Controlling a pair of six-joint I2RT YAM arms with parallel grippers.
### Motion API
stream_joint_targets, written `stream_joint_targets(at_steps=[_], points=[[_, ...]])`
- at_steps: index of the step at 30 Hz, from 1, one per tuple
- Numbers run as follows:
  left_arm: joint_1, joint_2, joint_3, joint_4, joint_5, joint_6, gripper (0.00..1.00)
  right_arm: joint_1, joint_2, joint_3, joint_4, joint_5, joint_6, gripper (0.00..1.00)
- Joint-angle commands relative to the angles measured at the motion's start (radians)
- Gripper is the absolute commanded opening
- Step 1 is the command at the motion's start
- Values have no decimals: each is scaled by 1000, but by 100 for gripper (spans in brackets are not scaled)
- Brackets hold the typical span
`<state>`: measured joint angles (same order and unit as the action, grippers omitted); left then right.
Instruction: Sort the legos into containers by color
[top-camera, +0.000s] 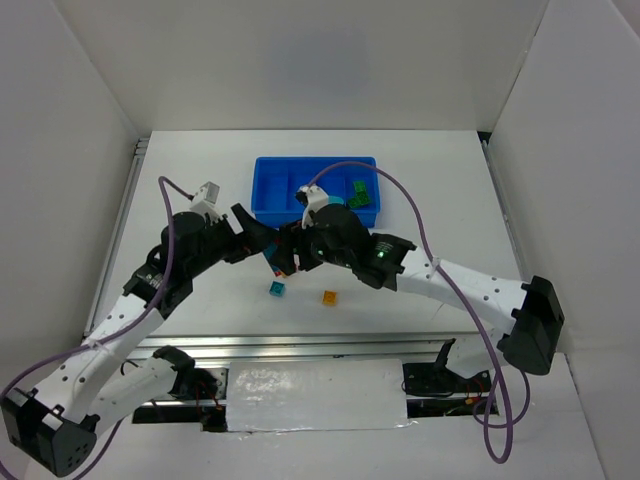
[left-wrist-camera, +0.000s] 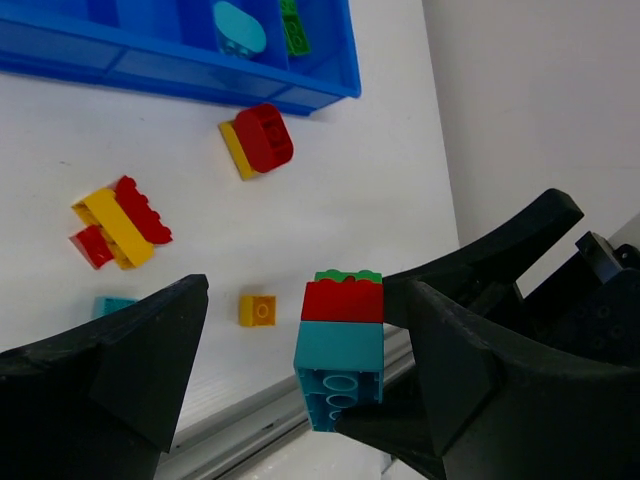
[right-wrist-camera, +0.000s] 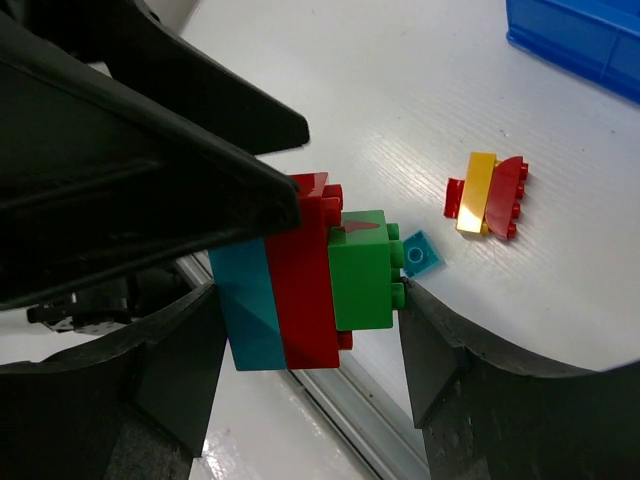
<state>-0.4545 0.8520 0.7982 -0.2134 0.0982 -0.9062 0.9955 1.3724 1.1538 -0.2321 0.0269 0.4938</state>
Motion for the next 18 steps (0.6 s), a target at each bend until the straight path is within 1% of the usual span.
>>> stream_joint_targets(at_steps=[1,6,7,9,10,12,13,14,15,16,17,18], points=[[0,12,-17,117,109,-14,91,6,8,53,51,-19,0,46],[0,35,-37,164,172,-8,76,9,14,69,56,-13,-3,46],[0,41,-37,167,187,-7,68,8,19,81,51,-13,-6,46],[2,42,-43,187,204,0,56,8,31,92,43,-9,-6,46],[0,45,-45,195,225,1,43,9,36,101,42,-5,-11,47],[2,47,-45,204,245,12,27,9,50,107,43,-5,-14,48],[0,50,-39,204,251,16,10,8,53,107,46,-11,-23,52],[0,51,-36,204,253,24,3,8,54,98,54,-22,-29,64],[2,51,-27,203,245,39,0,6,45,86,83,-44,-34,77],[2,45,-24,184,239,47,0,3,36,46,105,-48,-31,99],[2,42,-21,177,224,64,0,-4,28,25,125,-65,-32,100],[2,32,-16,164,215,73,0,-14,13,6,157,-121,-28,100]])
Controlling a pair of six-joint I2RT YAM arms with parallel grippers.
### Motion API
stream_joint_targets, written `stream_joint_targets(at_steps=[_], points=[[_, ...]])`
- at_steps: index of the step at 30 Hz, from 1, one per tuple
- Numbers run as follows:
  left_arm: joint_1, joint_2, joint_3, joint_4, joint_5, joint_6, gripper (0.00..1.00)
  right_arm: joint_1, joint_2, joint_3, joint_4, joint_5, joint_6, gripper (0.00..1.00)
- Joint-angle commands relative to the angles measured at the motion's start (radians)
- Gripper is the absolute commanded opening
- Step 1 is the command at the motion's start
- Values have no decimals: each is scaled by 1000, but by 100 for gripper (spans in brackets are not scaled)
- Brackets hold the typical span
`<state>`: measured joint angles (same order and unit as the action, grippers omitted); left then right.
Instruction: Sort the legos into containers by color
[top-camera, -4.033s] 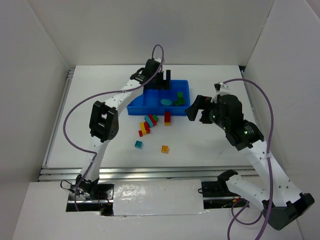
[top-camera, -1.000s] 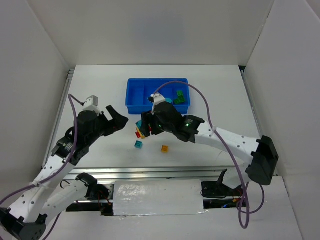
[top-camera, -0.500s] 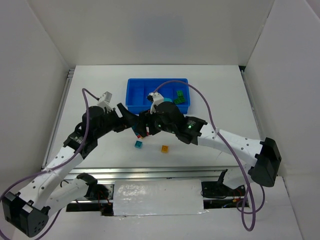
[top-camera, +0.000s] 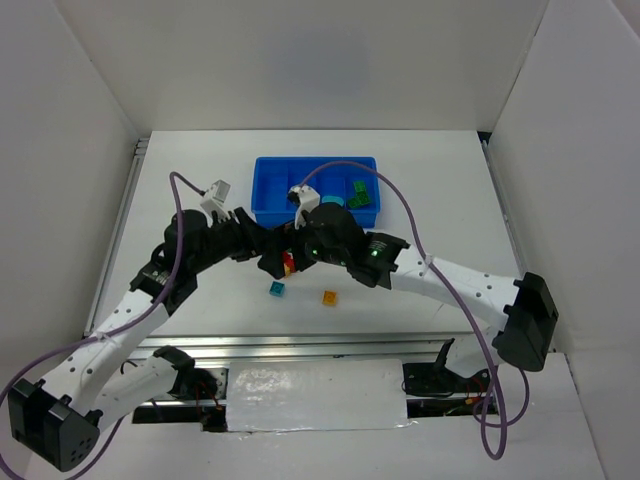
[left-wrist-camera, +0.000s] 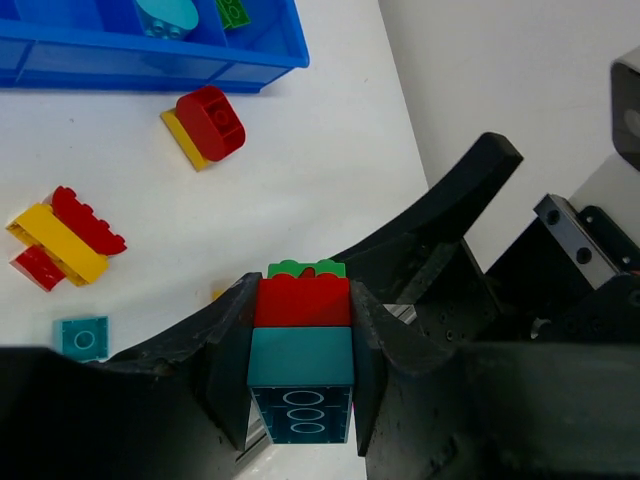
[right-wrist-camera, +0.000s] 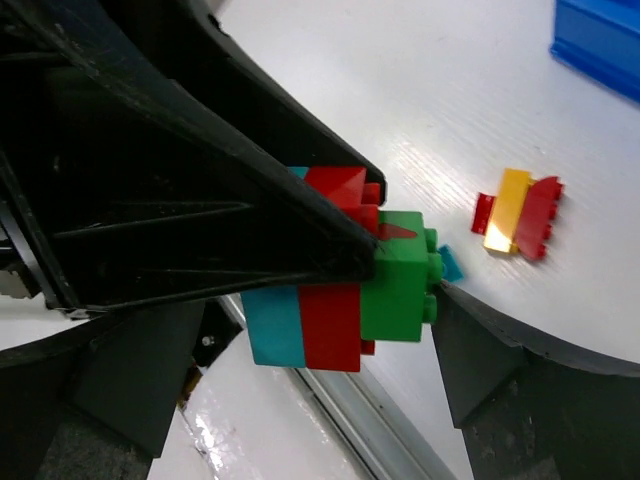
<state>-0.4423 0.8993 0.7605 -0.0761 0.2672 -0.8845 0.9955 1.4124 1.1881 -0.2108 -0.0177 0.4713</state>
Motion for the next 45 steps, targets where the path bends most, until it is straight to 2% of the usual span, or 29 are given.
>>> stream_joint_targets(at_steps=[1,5,7,8,9,11,12,13,18,19,22,26,28,39,40,42,43,45], points=[[-10,-23,26,18,37,62,0,-38,-36,-59,146,-102,1,100],[-9,-46,65,-47,-11,146,0,-129,-136,-160,195,-249,-2,100],[-9,-65,82,-65,-5,176,0,-199,-188,-251,244,-437,10,100],[-7,-68,89,-70,4,203,0,-283,-238,-283,316,-514,27,100],[-7,-74,91,-70,41,217,0,-325,-260,-347,359,-653,70,100],[-7,-77,88,-42,116,254,0,-398,-308,-390,480,-758,107,100],[-6,-73,85,-22,220,265,0,-411,-313,-409,508,-793,131,100],[-7,-69,82,-5,259,269,0,-414,-316,-410,531,-851,139,100],[-6,-62,50,74,375,240,0,-417,-288,-403,660,-923,210,99],[-7,-60,43,116,441,223,0,-417,-271,-400,675,-932,216,98],[-7,-51,36,183,529,199,0,-419,-236,-386,740,-955,245,91],[-7,-50,30,229,573,177,0,-411,-204,-400,866,-981,335,81],[-7,-40,25,269,598,154,0,-402,-193,-395,892,-985,348,79],[-6,6,53,213,503,160,0,-362,-135,-401,991,-1042,406,65],[-7,10,56,213,503,160,0,-360,-130,-403,999,-1042,408,61],[-6,12,60,216,498,157,0,-360,-125,-403,989,-1041,399,38],[-6,9,65,216,495,156,0,-359,-124,-404,976,-1038,388,19],[-7,7,74,208,488,157,0,-362,-128,-404,928,-1033,363,15]])
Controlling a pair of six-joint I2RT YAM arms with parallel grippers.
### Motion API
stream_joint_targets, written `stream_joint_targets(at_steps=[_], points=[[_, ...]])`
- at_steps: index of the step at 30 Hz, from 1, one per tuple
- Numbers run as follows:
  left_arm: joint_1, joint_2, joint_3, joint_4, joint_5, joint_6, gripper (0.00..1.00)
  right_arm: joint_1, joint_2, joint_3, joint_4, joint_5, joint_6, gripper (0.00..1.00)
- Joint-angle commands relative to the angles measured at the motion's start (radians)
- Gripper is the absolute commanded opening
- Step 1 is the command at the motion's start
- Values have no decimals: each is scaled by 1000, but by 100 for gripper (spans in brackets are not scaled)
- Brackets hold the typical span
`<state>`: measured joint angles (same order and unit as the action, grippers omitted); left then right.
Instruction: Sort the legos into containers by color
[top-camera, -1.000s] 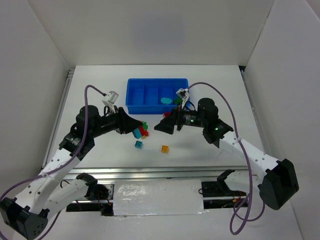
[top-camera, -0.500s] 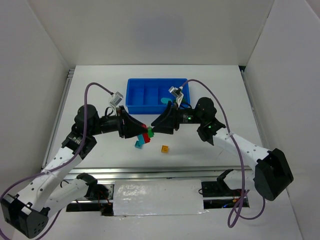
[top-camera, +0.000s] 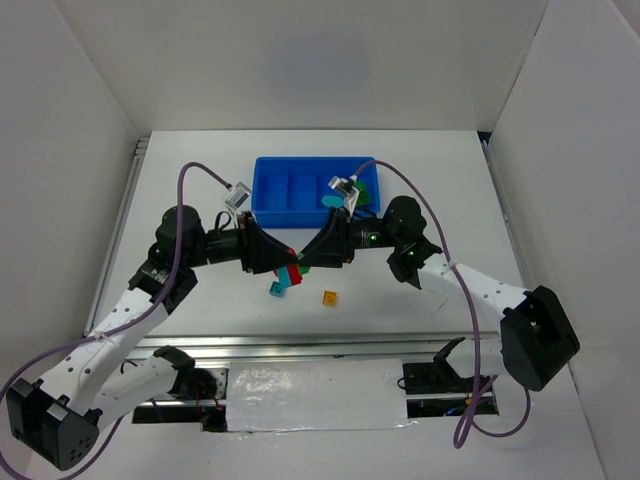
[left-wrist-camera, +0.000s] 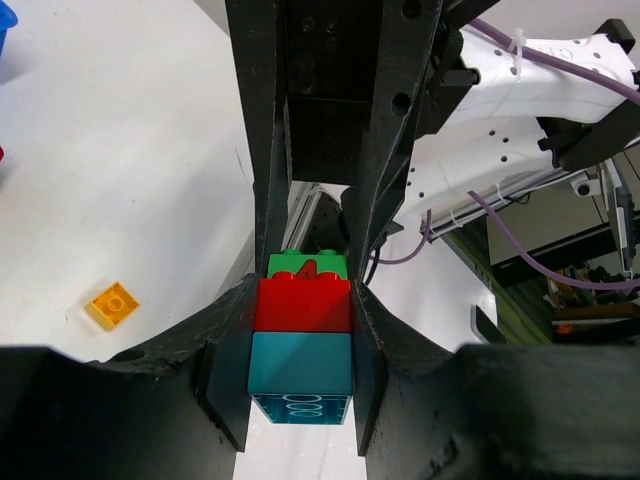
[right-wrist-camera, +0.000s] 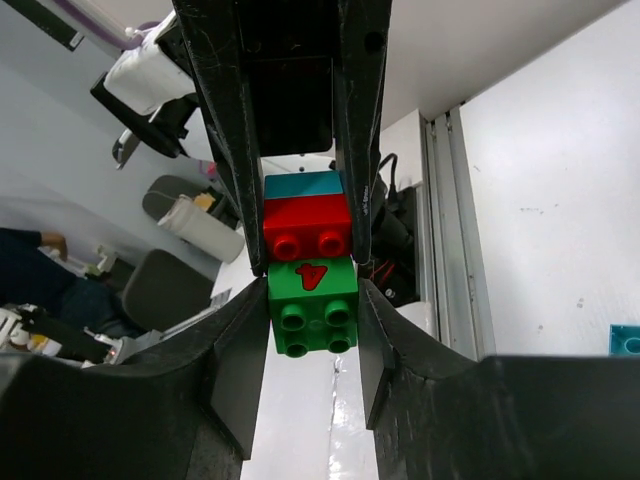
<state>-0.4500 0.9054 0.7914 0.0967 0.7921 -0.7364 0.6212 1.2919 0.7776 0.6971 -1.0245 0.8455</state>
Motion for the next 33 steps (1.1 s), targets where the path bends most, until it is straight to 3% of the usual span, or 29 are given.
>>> stream_joint_targets(at_steps=[1,3,7,11,14,15,16,17,19,20,23,27,33], points=[[0,-5,45,29,-39,11,0,12,-11,9,-2,-22,-51,8],[0,-16,52,18,-40,14,0,3,-26,8,-78,-6,-118,0],[5,-37,58,2,-33,19,0,-64,-37,-6,-176,34,-184,0],[10,-78,74,-40,-53,28,0,-194,-3,-44,-137,32,-134,0],[19,-99,100,-84,-111,57,0,-250,29,-37,-229,105,-129,0],[22,-102,114,-138,-144,64,0,-277,40,1,-293,153,-147,0],[22,-100,152,-181,-187,95,0,-290,55,41,-388,346,-170,0],[23,-99,172,-236,-245,110,0,-288,66,86,-603,474,-224,0],[23,-91,210,-394,-427,138,0,-288,121,239,-756,697,-266,0],[24,-82,244,-443,-479,146,0,-285,147,285,-868,871,-279,0],[25,-71,266,-540,-556,176,0,-290,283,489,-1055,1135,-330,0],[25,-91,252,-549,-545,180,0,-294,466,690,-1147,1262,-370,0],[27,-115,247,-578,-518,186,0,-298,624,864,-1209,1288,-408,0]])
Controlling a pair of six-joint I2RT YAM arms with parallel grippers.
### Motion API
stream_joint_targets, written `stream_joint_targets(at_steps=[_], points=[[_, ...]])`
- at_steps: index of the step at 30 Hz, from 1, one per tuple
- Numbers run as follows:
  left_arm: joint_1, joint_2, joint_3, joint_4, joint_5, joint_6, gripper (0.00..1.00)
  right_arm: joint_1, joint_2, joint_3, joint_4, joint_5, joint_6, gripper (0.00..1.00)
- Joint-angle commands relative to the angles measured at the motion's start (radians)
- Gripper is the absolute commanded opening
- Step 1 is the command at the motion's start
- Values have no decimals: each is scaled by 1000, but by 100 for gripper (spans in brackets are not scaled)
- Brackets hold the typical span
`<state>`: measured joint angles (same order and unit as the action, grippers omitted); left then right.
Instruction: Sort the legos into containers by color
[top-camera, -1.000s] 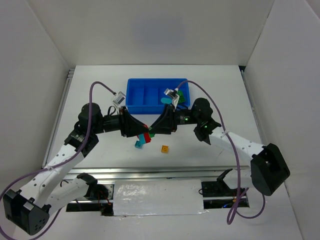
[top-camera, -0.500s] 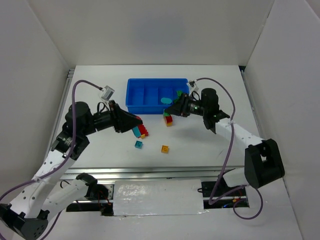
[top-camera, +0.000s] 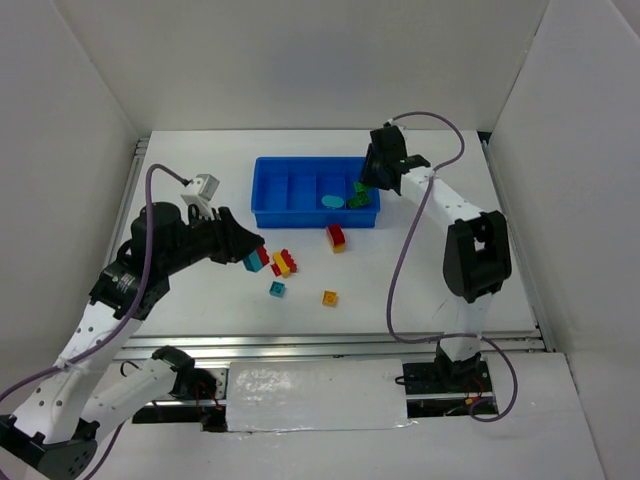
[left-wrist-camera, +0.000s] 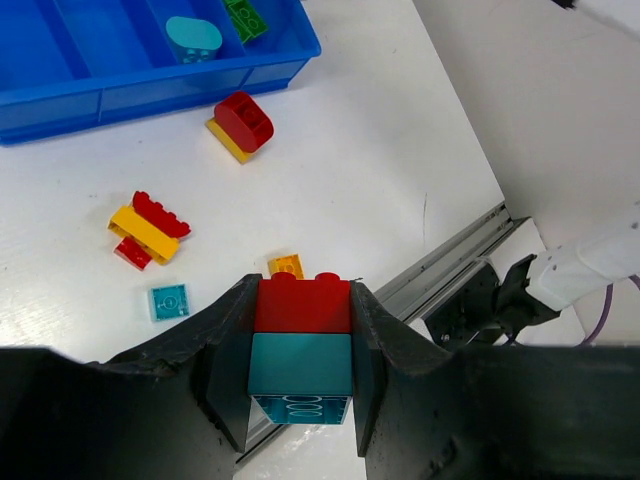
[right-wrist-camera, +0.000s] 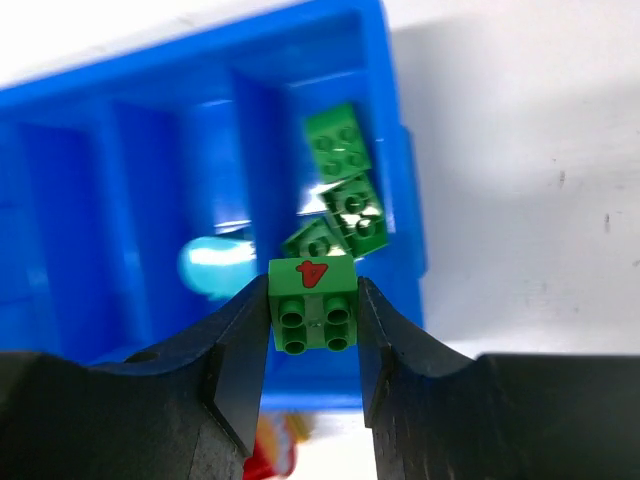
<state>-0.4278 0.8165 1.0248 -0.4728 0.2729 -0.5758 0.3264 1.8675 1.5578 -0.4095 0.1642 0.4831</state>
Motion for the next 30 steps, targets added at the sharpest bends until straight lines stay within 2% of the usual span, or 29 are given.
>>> stream_joint_targets(at_steps=[1,4,6,7,8,11,14,16,18,19,20,21,22,23,24,25,26,27,28,30], points=[[4,-28,15,-13,0,34,0,-3,82,103,-113,118,-47,0],[6,-49,21,-23,-37,37,0,-3,117,143,-130,117,-55,8],[6,-63,26,3,-67,25,0,-3,121,157,-120,89,-64,33],[4,-63,40,14,-81,2,0,-4,124,169,-124,80,-64,51],[6,-47,50,25,-92,-10,0,-3,125,198,-141,66,-63,80],[7,51,125,36,-167,-71,0,-3,110,234,-176,5,-52,84],[58,189,205,86,-155,-146,0,0,12,148,-125,-107,-31,87],[136,296,254,181,-21,-200,0,-1,-71,101,-78,-156,-25,89],[191,375,331,249,82,-211,0,0,-122,90,-54,-315,-35,89],[202,466,377,279,177,-199,0,0,-139,64,5,-403,-61,89],[210,510,424,267,202,-182,0,0,-160,45,39,-498,-72,89],[218,551,501,255,221,-146,0,-1,-168,27,76,-669,-80,89],[218,620,526,276,251,-128,0,-1,-175,-22,150,-748,-80,89],[221,648,540,293,347,-95,0,-1,-188,-57,196,-814,-77,89],[221,697,543,365,392,-96,0,-3,-192,-127,306,-929,-49,89],[221,720,534,417,441,-105,0,-3,-194,-157,354,-971,-23,89],[221,742,523,460,553,-137,0,-1,-188,-182,386,-1003,-2,89],[221,783,511,517,592,-154,0,-3,-180,-214,443,-1072,47,92],[221,799,505,577,623,-171,0,-3,-174,-220,440,-1103,58,100],[219,837,494,617,655,-237,0,-1,-166,-222,373,-1097,115,100]])
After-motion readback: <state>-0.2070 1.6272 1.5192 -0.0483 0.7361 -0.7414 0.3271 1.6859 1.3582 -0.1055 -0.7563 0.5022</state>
